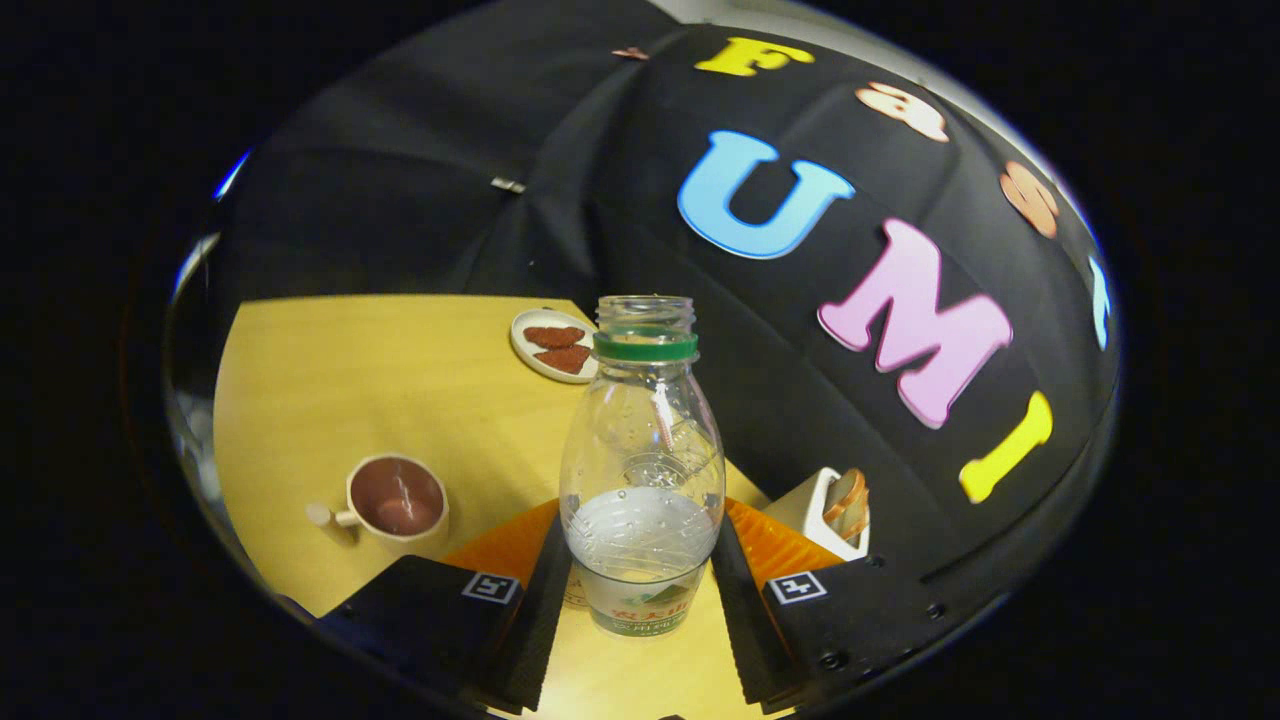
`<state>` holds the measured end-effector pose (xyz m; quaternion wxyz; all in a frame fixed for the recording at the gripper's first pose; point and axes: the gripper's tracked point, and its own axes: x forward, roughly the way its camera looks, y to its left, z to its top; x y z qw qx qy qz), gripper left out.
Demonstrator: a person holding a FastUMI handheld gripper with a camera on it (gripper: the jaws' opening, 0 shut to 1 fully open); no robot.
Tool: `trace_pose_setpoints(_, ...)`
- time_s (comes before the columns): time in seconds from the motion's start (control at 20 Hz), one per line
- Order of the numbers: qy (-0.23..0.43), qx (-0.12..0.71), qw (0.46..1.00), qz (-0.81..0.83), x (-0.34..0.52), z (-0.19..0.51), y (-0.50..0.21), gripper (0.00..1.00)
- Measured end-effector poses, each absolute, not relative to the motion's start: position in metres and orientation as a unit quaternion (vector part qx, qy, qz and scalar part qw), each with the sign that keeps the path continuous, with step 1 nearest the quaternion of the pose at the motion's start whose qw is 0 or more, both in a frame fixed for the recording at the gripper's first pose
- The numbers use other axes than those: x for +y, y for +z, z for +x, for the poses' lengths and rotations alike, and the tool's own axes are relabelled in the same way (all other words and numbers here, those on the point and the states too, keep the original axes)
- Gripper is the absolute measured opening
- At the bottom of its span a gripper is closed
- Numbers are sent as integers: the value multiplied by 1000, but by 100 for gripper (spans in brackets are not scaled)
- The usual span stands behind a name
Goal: Take the bottle from table, then pour the juice into the cup, finally place the bottle on the coaster
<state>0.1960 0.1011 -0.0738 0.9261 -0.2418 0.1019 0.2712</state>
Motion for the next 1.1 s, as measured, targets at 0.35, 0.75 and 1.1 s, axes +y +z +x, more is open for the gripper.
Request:
trace_pose_setpoints(0.35,288,92,951,-65,95,229,-82,75)
trace_pose_setpoints(0.75,291,89,952,9,113,252,-133,75)
trace_pose_setpoints(1.1,289,101,952,-9,110,261,-168,77)
